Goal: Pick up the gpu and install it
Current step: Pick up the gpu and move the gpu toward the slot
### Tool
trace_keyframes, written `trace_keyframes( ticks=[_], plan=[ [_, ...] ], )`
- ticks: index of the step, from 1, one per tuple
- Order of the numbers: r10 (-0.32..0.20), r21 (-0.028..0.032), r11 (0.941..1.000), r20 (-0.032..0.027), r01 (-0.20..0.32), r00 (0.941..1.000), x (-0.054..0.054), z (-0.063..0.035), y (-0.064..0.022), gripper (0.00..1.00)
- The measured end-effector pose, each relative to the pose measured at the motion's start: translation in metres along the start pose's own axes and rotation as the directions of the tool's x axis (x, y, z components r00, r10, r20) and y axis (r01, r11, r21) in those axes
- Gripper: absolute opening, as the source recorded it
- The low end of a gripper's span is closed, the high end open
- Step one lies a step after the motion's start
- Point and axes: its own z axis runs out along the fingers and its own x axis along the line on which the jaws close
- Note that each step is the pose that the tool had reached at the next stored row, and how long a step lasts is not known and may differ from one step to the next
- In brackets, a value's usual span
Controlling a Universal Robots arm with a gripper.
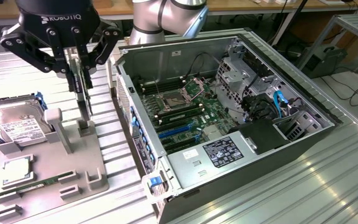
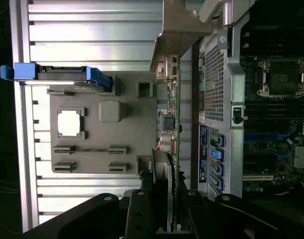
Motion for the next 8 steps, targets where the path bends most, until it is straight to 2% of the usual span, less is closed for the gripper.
trace_keyframes(
  ticks=[8],
  plan=[
    [0.0, 0.0, 1.0, 0.0, 0.0, 1.0, -0.021, 0.0003, 0.0001, 0.27]
  ],
)
